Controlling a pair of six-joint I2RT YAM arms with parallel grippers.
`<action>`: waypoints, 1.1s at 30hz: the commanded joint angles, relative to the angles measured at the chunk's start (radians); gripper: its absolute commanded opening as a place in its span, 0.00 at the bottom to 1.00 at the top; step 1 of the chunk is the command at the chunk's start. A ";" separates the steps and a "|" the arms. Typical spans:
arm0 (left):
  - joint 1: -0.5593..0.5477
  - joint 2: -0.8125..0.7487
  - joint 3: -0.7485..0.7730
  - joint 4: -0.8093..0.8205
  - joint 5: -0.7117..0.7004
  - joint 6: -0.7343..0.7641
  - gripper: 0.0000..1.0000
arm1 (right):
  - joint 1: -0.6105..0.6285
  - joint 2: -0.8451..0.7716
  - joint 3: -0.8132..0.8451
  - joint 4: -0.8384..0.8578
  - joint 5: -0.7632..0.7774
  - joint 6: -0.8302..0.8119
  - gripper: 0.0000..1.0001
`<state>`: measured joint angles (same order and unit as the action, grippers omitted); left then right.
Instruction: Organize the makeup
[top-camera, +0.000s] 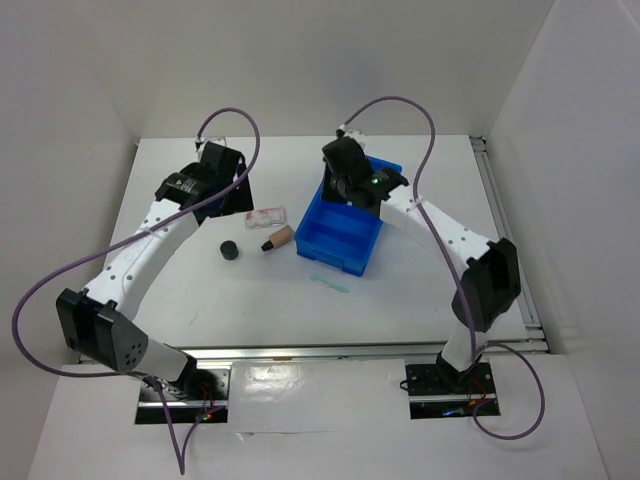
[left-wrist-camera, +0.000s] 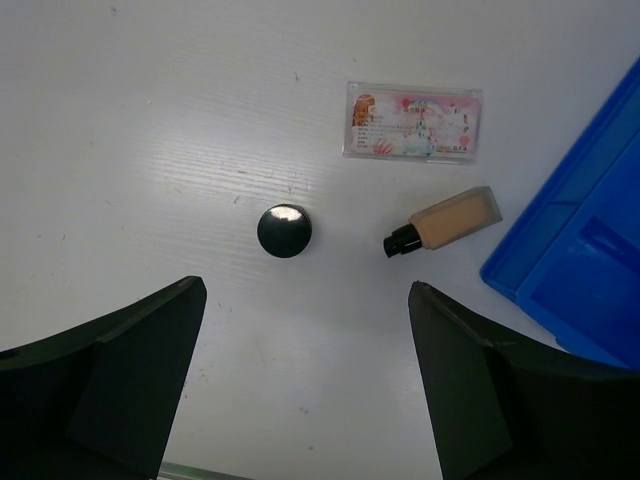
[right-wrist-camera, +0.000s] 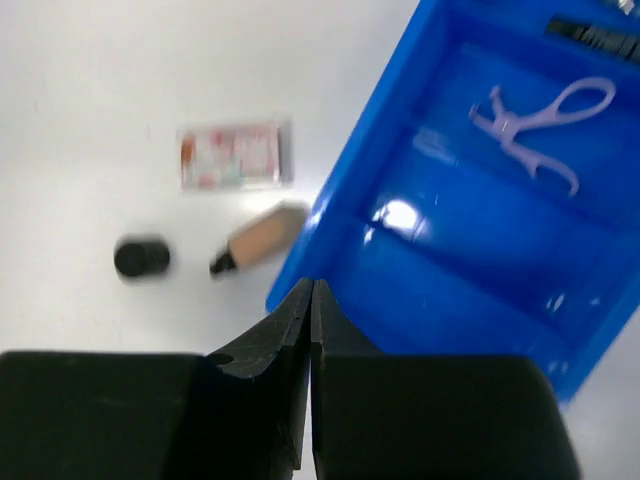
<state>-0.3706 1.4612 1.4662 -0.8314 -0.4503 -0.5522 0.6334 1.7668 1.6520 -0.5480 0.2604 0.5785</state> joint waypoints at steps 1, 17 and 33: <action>0.002 -0.071 0.037 -0.023 0.001 0.012 0.96 | 0.090 -0.095 -0.113 -0.082 0.013 -0.074 0.08; 0.002 -0.174 -0.041 -0.015 0.027 0.001 0.96 | 0.201 -0.142 -0.472 -0.064 -0.222 -0.338 0.44; 0.002 -0.183 -0.050 -0.006 0.036 0.032 0.96 | 0.221 0.023 -0.460 0.069 -0.234 -0.421 0.54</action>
<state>-0.3706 1.3079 1.4174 -0.8597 -0.4137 -0.5476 0.8391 1.7565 1.1660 -0.5354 0.0223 0.1818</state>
